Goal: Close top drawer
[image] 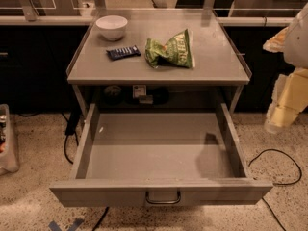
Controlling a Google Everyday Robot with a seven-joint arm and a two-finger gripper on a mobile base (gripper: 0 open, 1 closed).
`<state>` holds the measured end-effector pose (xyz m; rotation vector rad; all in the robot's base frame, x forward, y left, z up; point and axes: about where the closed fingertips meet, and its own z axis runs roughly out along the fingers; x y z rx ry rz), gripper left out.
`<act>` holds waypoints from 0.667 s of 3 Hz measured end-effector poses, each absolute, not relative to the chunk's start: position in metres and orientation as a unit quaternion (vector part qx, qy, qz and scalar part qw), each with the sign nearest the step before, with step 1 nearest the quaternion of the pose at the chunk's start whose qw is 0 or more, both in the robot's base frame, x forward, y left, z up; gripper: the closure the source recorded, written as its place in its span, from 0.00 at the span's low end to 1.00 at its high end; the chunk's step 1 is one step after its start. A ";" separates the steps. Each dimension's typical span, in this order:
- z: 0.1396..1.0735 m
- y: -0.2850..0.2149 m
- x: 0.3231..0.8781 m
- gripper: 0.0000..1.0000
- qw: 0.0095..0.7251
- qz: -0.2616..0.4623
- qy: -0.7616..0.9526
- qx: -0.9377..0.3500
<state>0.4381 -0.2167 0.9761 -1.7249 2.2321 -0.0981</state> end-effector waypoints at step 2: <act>0.954 -0.212 0.447 0.00 0.169 -0.023 0.777 -0.606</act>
Offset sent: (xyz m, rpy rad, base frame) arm 0.0195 0.0080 -0.0493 0.0607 0.0094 0.0250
